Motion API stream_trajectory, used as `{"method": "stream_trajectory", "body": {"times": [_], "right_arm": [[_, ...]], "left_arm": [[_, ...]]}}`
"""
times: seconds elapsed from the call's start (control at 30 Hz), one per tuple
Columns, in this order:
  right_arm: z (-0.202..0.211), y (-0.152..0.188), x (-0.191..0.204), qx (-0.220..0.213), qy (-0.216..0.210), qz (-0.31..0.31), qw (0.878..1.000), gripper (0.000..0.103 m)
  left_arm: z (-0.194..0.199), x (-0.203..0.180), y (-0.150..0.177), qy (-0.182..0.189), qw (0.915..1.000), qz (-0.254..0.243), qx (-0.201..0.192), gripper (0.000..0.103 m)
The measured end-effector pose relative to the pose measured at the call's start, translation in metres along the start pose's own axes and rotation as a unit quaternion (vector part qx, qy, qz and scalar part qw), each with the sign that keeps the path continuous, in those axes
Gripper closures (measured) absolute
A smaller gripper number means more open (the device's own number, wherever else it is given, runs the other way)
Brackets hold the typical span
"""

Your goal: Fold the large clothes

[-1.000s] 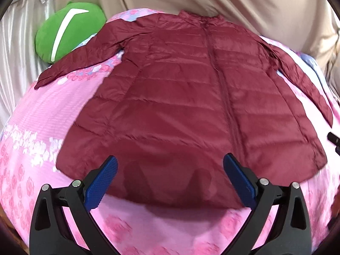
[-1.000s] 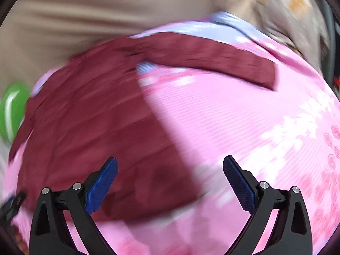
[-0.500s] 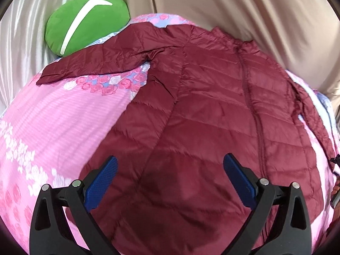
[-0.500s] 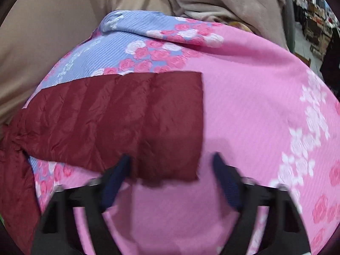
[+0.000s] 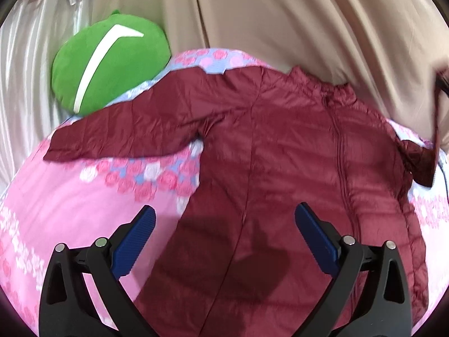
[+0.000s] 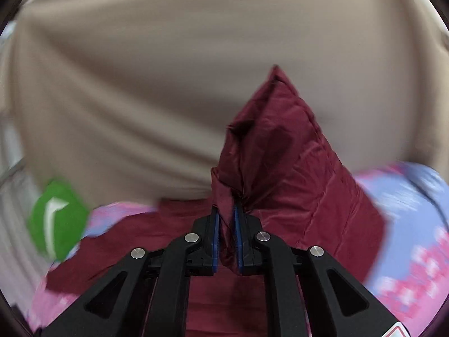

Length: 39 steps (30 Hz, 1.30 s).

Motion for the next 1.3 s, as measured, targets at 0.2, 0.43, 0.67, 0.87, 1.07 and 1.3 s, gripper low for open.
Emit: {"method": "stream_trajectory", "body": {"times": [0.2,0.43,0.67,0.87,1.07,1.3], "right_arm": [[-0.084,0.096,0.191,0.120,-0.164,0.156,0.967,0.077],[-0.049,0.122,0.171,0.090,-0.164,0.175,0.967,0.045],[-0.038,0.096,-0.008,0.072,0.048,0.093,0.992,0.040],[-0.055,0.087,-0.099,0.093,0.120,0.016,0.988,0.040],[-0.096,0.082,-0.126,0.117,0.123,-0.036,0.985,0.040],[-0.129,0.072,-0.127,0.133,0.066,-0.086,0.985,0.102]], "left_arm": [[-0.020,0.007,-0.020,0.032,0.9993,0.016,0.004,0.006],[-0.058,0.022,-0.029,0.090,0.9941,0.051,0.032,0.005],[-0.107,-0.002,-0.043,0.169,0.9772,0.091,0.091,0.006],[-0.135,-0.043,-0.053,0.190,0.9748,0.047,0.108,0.080],[-0.116,-0.047,-0.098,0.165,0.9859,0.011,0.029,0.103],[-0.114,-0.052,-0.146,0.079,0.9954,-0.034,-0.041,0.103]]}}
Point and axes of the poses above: each gripper's, at about its wrist camera, not at the fingertips, and z roughly against the way its jaws point, x to its left, y to its underside, the point moved 2 cm from there along -z, roughly the way its jaws point, and after that the axes turned 1 degree about y, right-handed, at the moved point
